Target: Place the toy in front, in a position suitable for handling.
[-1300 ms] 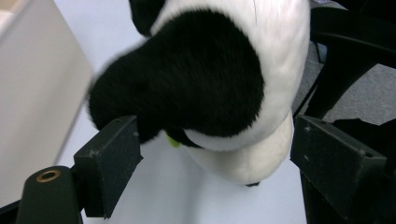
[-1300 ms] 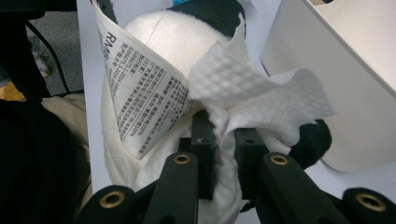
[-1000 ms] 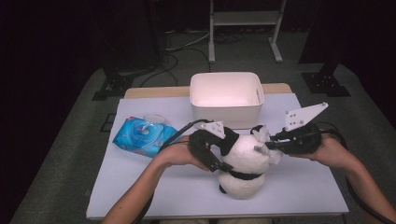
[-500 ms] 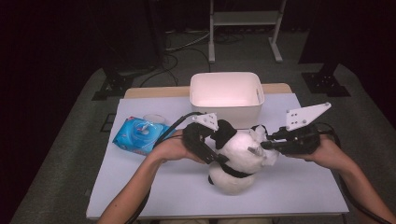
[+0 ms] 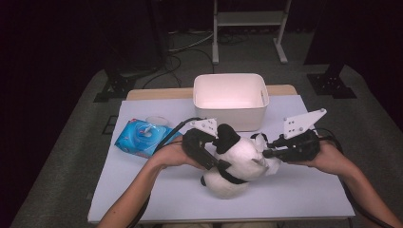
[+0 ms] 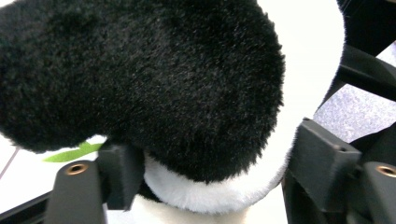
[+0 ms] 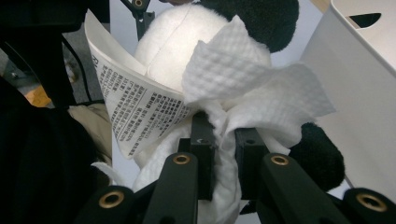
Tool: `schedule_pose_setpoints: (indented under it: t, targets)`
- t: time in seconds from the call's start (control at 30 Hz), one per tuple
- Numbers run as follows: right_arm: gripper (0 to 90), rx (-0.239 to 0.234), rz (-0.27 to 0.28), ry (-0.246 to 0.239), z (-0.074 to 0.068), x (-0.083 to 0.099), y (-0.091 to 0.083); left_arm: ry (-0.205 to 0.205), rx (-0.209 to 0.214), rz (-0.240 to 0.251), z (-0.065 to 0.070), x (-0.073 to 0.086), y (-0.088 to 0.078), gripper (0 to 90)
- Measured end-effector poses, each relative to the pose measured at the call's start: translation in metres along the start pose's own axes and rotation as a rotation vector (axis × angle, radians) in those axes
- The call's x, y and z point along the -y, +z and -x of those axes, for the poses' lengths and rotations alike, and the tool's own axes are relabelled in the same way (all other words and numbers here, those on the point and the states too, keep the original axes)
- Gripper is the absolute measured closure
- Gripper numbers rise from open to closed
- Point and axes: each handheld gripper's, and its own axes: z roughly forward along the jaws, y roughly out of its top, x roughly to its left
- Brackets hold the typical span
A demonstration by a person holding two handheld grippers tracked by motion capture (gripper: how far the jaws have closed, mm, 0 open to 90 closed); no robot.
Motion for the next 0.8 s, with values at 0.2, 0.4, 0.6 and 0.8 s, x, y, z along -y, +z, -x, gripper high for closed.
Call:
schedule_pose_setpoints:
  t: [0.2,0.4,0.6,0.8]
  targets:
    - [80.7,-0.004,0.014,-0.022,-0.001,-0.009,-0.006,0.036,0.026,0.014,0.003,0.001,0.002,34.0]
    - [80.5,-0.005,0.013,-0.042,-0.002,-0.019,-0.005,0.052,0.024,-0.002,0.005,0.002,-0.001,35.4]
    - [80.4,0.005,0.006,-0.01,0.004,-0.008,-0.004,0.062,0.027,-0.002,0.007,0.002,-0.001,35.6]
    - [80.4,0.031,-0.001,0.055,0.018,0.014,-0.005,0.058,0.04,0.003,0.009,0.001,0.001,35.9]
